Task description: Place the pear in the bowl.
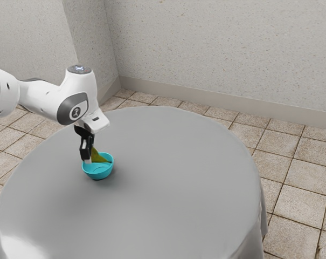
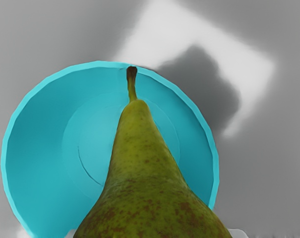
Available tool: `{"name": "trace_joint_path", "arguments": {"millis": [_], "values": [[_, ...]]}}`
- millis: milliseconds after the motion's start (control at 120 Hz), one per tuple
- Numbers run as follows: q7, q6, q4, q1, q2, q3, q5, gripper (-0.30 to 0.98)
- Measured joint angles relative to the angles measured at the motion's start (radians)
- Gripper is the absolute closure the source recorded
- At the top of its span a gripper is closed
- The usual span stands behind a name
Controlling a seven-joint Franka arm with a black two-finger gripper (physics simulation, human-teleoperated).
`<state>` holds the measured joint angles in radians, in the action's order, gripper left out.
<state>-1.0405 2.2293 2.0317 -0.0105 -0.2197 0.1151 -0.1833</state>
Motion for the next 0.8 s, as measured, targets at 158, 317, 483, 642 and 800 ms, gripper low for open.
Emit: {"name": "trace_joint_path", "arguments": {"millis": [158, 317, 483, 642, 800], "values": [[-0.02, -0.018, 0.0, 0.002, 0.001, 0.0, 0.009, 0.2], [-0.036, -0.027, -0.001, 0.006, 0.004, 0.0, 0.013, 0.1], [-0.037, -0.032, -0.02, 0.047, 0.088, -0.011, 0.018, 0.04], [0.086, -0.134, -0.155, 0.089, 0.243, -0.014, 0.023, 0.02], [0.313, -0.358, -0.361, 0.094, 0.29, -0.066, 0.069, 0.01]]}}
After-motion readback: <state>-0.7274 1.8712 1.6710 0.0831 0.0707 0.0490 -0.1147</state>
